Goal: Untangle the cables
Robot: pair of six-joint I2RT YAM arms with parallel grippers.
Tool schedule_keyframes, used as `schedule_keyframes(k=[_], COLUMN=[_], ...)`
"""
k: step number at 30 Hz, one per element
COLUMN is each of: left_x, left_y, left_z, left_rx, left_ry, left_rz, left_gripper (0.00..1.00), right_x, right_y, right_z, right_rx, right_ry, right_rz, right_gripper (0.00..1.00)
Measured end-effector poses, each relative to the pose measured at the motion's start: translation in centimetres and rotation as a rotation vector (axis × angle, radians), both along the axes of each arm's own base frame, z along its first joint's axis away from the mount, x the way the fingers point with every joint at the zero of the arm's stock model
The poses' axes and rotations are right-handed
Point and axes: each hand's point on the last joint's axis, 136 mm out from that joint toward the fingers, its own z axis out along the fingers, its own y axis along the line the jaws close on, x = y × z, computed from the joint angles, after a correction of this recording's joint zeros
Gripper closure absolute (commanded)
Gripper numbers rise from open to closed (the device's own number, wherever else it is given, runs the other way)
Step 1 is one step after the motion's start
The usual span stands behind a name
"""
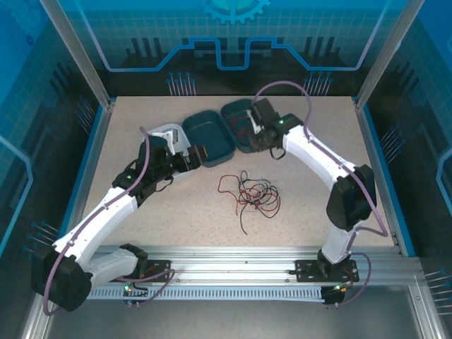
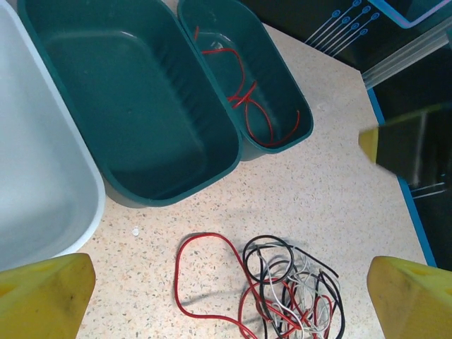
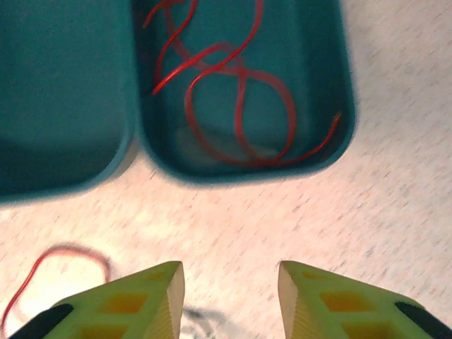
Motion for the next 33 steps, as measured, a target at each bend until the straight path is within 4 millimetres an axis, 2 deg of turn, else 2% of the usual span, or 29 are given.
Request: schedule_keyframes(k=[5,7,10,13,19,25,29,33], left_x=[-0.9,-1.3,-1.9,-2.3,-2.6,-3.1,-3.2,-3.2], left_y=[1.7,2.6,3.8,4.7,6.3,7.9,8.4,8.6], left_z=[-1.2,-2.2,-3.4,-4.3,-5.4,-6.3,-6.3,-6.2], left_rx=[0.013,0.017,0.021,0.021,0.018,0.017,0.016,0.014], left_ry=[0.018,0.038,0.067,0.087,0.119,0.141,0.136,0.133], left_rz=[0.073,0.116,0.172,0.217,0.300,0.363,0.382,0.390], left_gripper=[0.01,0.01,0.01,0.01,0.01,0.01,0.01,0.01], right_x=[-7.5,-9.6,-11.9,-13.4,-13.4,-12.3,-11.6,-11.0], right_y=[3.5,4.5,5.9,6.9,9.1,10.5,10.6,9.9], right_z=[-1.8,-2.5,-3.1,-4.1,-7.7,-9.8,-10.7,-12.0], right_rx=[-0.002,-0.012,-0.037,-0.075,-0.159,-0.224,-0.254,-0.286], right_ry=[0.071,0.102,0.130,0.161,0.245,0.271,0.286,0.315], right_rz=[0.088,0.118,0.157,0.196,0.265,0.336,0.366,0.372], right_gripper=[0.60,0.60,0.59,0.59,0.57,0.52,0.51,0.51])
